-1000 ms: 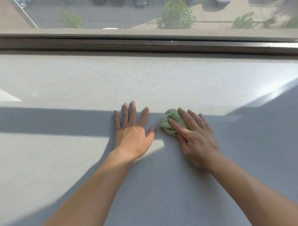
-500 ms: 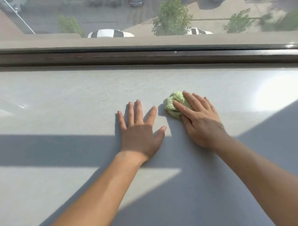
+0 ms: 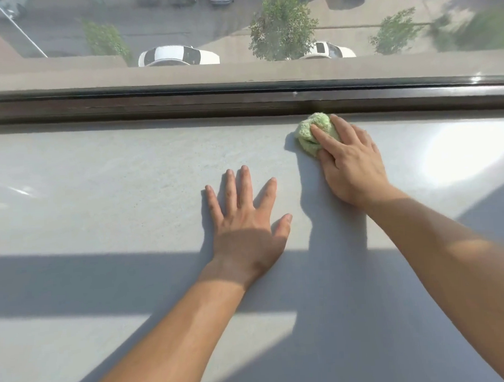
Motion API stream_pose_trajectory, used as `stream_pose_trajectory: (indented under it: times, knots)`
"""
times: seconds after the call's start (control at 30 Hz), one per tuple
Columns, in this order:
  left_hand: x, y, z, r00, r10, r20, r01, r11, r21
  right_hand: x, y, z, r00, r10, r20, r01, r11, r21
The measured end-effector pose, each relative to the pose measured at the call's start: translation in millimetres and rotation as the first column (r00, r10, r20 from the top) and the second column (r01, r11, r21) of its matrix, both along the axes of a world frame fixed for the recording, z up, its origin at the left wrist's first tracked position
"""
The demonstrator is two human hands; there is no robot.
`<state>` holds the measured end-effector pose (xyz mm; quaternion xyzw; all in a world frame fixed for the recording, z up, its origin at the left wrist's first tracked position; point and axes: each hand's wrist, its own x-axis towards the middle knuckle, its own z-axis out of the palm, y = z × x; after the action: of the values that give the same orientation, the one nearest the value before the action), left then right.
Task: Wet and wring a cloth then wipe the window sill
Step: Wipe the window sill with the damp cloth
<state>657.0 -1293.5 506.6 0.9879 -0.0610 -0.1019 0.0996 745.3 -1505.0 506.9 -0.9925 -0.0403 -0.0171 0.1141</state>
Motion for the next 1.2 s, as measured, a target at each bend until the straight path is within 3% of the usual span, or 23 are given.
stream_pose_trajectory:
  times: [0.1,0.2,0.33,0.4,0.57,0.63,0.73,0.93,1.0,1.1,1.2]
  knots:
    - [-14.2,-4.7,0.2,1.000,-0.004,-0.021,0.005,0.999,0.033,-3.9,-38.6,3.1,0.976,-0.218,-0.012,0.219,0.976,0.011]
    - [-27.9,-8.7,0.9,1.000,-0.007,-0.026,0.009,0.999,0.051,-24.1,-27.8,1.2,0.952,-0.304,-0.031,0.305,0.952,0.017]
    - [-42.3,-12.7,2.0,1.000,-0.004,-0.018,0.005,0.998,0.062,-73.0,-6.5,-3.7,1.000,-0.003,0.019,0.003,1.000,0.014]
    - [-50.5,-13.9,2.7,1.000,-0.005,-0.022,0.006,0.998,0.060,-78.6,-26.0,0.4,0.998,0.054,0.021,-0.055,0.997,0.049]
    - [-65.9,-18.9,6.2,1.000,0.004,-0.010,-0.004,0.999,0.039,-81.7,-79.9,7.2,0.957,-0.289,0.012,0.288,0.957,0.037]
    - [-70.1,-21.2,8.4,1.000,0.008,-0.008,-0.007,0.999,0.032,-89.5,-76.6,10.5,0.941,-0.338,0.012,0.337,0.940,0.045]
    - [-77.3,-23.6,11.9,1.000,0.016,0.016,-0.016,1.000,-0.002,-117.2,-52.2,19.7,0.966,-0.255,-0.045,0.257,0.964,0.062]
    - [-108.0,-44.6,24.0,0.999,-0.023,0.036,0.023,1.000,0.005,-187.4,-51.4,24.2,0.992,0.122,-0.008,-0.122,0.992,0.045]
    - [-123.6,-48.6,27.0,0.998,-0.046,0.032,0.045,0.999,0.021,-180.1,-77.3,24.7,0.999,0.045,-0.003,-0.044,0.998,0.049]
    - [-146.5,-51.5,31.2,0.999,-0.031,0.028,0.032,0.999,-0.005,-170.9,-103.6,28.7,0.980,-0.197,0.031,0.196,0.980,0.037]
    - [-166.6,-60.6,37.9,0.999,-0.013,0.031,0.013,1.000,-0.023,-197.8,-84.8,35.4,0.984,-0.176,0.004,0.176,0.984,-0.003]
